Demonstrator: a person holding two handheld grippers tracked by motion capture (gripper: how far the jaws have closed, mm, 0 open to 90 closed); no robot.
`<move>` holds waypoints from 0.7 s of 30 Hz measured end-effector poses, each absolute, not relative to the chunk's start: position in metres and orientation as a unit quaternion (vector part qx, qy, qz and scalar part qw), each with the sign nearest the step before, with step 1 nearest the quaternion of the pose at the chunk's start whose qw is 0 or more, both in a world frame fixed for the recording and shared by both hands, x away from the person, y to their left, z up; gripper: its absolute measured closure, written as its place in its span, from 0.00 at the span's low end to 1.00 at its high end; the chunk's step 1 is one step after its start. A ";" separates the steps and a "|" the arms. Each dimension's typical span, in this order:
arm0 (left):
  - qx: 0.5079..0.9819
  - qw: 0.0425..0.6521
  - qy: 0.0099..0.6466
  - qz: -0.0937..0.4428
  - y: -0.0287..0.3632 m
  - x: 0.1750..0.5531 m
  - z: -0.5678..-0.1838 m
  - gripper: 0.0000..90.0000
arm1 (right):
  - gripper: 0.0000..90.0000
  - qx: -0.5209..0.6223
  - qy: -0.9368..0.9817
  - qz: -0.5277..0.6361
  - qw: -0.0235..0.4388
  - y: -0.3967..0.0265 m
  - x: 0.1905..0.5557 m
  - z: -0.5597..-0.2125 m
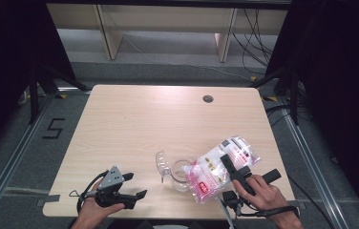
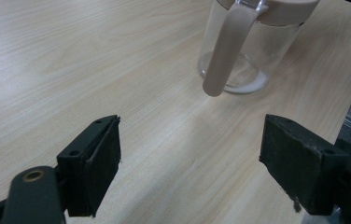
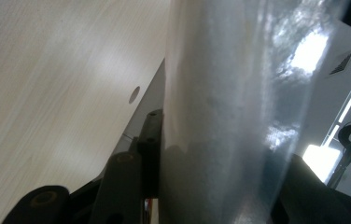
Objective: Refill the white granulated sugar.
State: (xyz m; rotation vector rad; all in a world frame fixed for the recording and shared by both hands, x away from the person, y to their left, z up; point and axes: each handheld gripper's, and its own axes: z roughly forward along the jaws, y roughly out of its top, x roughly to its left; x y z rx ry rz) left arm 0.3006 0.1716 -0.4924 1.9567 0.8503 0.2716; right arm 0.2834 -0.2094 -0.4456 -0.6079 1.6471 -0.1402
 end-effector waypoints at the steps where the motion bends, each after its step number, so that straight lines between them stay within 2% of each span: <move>1: 0.801 0.475 0.347 0.111 0.172 0.301 -0.492 0.22 | 0.69 -0.269 0.721 -0.062 0.636 -0.209 0.284 -0.445; 4: 0.800 0.475 0.348 0.110 0.171 0.301 -0.492 0.22 | 0.70 -0.288 0.711 -0.070 0.638 -0.209 0.285 -0.443; 5: 0.801 0.475 0.348 0.110 0.171 0.301 -0.493 0.22 | 0.70 -0.397 0.681 -0.095 0.609 -0.198 0.292 -0.433; 6: 0.801 0.475 0.348 0.110 0.171 0.301 -0.493 0.22 | 0.70 -0.397 0.680 -0.096 0.609 -0.198 0.292 -0.433; 7: 0.801 0.474 0.348 0.110 0.171 0.301 -0.493 0.22 | 0.70 -0.289 0.709 -0.071 0.639 -0.210 0.284 -0.443; 21: 0.802 0.475 0.344 0.112 0.172 0.301 -0.493 0.22 | 0.72 -0.295 0.705 -0.062 0.642 -0.208 0.282 -0.448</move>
